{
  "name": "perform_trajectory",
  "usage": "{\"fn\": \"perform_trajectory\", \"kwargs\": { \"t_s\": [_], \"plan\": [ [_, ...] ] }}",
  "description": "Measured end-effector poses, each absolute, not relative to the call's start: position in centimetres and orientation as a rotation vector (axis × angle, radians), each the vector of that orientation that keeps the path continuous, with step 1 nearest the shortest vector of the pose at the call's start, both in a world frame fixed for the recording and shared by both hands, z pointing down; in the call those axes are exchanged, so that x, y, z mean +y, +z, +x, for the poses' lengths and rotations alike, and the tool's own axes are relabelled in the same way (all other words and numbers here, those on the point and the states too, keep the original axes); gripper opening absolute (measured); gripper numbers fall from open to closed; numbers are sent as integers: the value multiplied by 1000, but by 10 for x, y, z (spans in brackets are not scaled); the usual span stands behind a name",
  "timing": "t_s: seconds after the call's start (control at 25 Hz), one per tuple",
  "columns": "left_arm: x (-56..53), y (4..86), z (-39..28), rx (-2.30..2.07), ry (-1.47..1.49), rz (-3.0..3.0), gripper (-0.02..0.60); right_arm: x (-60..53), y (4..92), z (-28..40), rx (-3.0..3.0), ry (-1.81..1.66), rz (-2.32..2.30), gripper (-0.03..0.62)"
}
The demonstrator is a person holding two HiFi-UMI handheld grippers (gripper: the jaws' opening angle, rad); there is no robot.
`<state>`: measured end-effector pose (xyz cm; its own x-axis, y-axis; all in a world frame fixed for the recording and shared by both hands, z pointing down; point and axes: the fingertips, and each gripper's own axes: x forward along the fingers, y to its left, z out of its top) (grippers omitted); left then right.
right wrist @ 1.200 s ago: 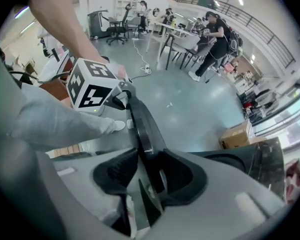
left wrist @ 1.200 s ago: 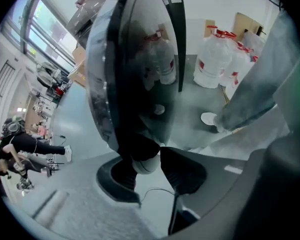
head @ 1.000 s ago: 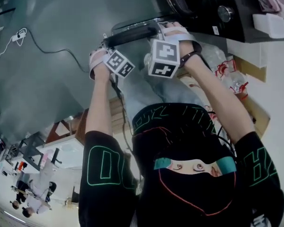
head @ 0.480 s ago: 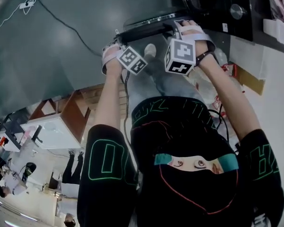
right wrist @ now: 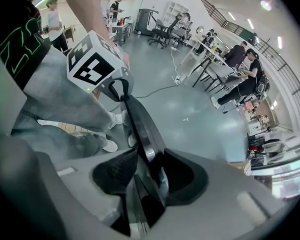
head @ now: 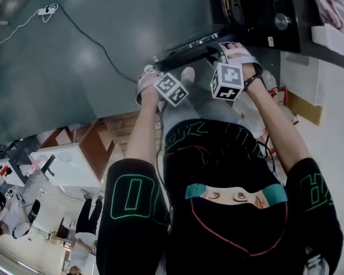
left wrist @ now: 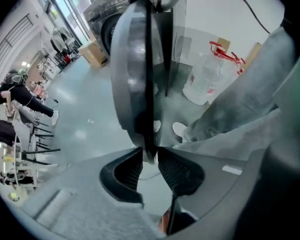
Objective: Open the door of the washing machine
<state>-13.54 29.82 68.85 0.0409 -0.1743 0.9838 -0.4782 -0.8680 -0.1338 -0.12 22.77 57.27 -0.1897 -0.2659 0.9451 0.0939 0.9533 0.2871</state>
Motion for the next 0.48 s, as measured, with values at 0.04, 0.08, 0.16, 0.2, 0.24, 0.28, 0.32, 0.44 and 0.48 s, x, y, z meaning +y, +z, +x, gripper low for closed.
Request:
{"fn": "perform_trajectory", "kwargs": {
  "t_s": [0.04, 0.08, 0.16, 0.2, 0.24, 0.28, 0.32, 0.44, 0.48],
  "plan": [
    [297, 683, -135, -682, 1885, 2083, 106, 227, 572, 0, -1747, -306, 136, 169],
    [295, 677, -136, -689, 1862, 2084, 107, 225, 569, 1, -1768, -278, 153, 170],
    [289, 662, -140, -712, 1833, 2095, 115, 223, 558, -4, -1842, -205, 210, 170],
    [280, 650, -144, -756, 1816, 2111, 117, 219, 550, -8, -1888, -169, 247, 170],
    [268, 636, -147, -825, 1789, 2136, 53, 214, 541, -12, -1929, -140, 288, 170],
    [255, 619, -150, -896, 1753, 2166, 12, 209, 533, -14, -1958, -113, 328, 170],
    [244, 601, -151, -952, 1709, 2198, 12, 205, 525, -15, -1979, -88, 366, 170],
    [189, 535, -154, -1145, 1525, 2276, 12, 177, 499, -14, -2050, -28, 498, 167],
    [166, 508, -153, -1231, 1442, 2296, 12, 165, 487, -14, -2086, -5, 548, 163]
  ]
}}
